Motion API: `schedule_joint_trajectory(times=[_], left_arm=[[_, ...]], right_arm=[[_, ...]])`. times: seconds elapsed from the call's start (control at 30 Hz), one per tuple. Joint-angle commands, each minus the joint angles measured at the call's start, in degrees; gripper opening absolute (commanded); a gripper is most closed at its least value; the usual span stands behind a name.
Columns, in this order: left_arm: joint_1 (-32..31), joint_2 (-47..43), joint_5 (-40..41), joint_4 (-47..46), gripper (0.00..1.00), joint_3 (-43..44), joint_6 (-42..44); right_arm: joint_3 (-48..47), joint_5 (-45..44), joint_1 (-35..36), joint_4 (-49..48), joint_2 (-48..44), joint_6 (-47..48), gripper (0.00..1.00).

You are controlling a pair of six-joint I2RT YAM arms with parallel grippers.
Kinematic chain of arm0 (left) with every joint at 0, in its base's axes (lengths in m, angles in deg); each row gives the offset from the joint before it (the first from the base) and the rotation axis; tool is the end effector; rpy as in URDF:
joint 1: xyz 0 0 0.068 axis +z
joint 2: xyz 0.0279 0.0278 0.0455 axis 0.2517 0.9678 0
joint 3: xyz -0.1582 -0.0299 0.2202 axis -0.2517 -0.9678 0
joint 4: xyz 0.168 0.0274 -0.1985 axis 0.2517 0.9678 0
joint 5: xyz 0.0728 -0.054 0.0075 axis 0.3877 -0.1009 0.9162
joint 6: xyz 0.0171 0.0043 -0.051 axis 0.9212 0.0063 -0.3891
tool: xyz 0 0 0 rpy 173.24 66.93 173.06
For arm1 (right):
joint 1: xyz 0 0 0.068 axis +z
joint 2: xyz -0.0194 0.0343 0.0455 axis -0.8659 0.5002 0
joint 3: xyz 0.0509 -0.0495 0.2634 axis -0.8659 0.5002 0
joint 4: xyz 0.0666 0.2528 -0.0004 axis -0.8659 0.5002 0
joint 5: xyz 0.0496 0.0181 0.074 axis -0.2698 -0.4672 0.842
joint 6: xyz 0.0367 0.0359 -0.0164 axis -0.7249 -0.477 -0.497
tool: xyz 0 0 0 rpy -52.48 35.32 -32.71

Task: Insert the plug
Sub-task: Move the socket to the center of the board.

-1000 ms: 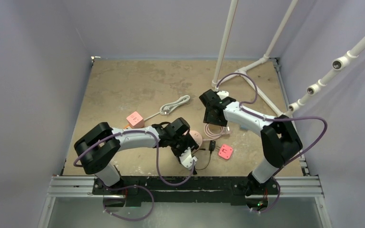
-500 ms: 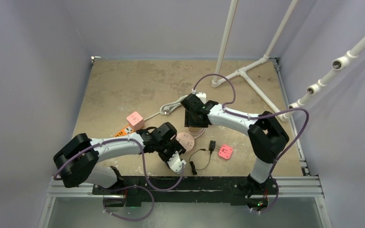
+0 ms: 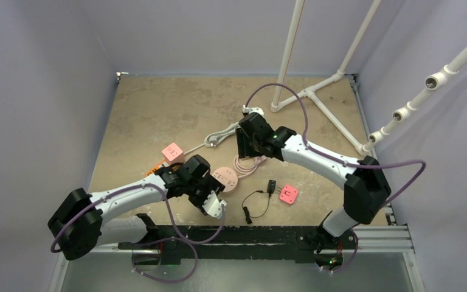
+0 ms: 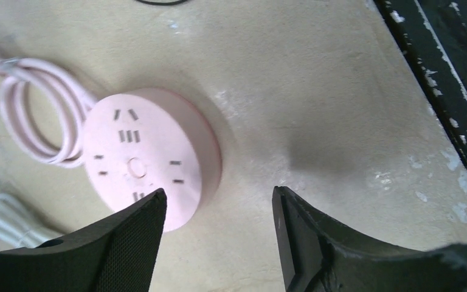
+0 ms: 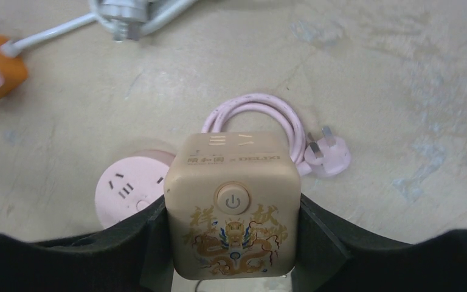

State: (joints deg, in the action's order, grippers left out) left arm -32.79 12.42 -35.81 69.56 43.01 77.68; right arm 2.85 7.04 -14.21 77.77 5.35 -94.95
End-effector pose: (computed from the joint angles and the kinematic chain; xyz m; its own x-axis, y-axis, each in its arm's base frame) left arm 0.1321 -0.1632 0.1732 0.6107 0.6561 -0.4434 0.7918 -0.4967 0.3556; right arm 0.2451 0.2379 0.2542 -0.7817 -0.0575 -0.6210 -0.1818 0.9735 0.1387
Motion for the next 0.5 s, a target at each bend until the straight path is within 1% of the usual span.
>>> schedule_joint_trajectory(times=[0.0,0.1,0.17,0.2,0.27,0.37,0.47], left_arm=[[1.3,-5.0,0.9,-0.1,0.65,1.6,-4.2],[3.7,-8.6,1.0,0.5,0.66,2.6,-7.5],[5.7,-12.0,1.0,0.6,0.65,2.8,-11.5],[7.0,-13.9,0.5,1.2,0.66,2.8,-13.0],[9.3,-17.3,-0.2,2.0,0.66,2.4,-16.2],[11.6,-21.4,-0.1,2.2,0.68,1.4,-20.8],[12.3,-23.6,0.6,1.6,0.68,0.6,-24.7]], right_arm=[[-1.6,8.6,-0.1,-3.3,-6.3,15.8,0.00],[0.5,14.6,0.0,-6.3,-10.9,24.5,0.00],[1.7,18.4,0.1,-7.7,-13.2,29.3,0.00],[2.4,19.7,0.2,-8.5,-14.2,31.3,0.00],[3.0,19.5,0.4,-9.2,-15.0,34.7,0.00],[4.0,20.9,0.5,-9.1,-14.5,38.1,0.00],[5.0,23.6,1.6,-8.1,-13.0,39.1,0.00]])
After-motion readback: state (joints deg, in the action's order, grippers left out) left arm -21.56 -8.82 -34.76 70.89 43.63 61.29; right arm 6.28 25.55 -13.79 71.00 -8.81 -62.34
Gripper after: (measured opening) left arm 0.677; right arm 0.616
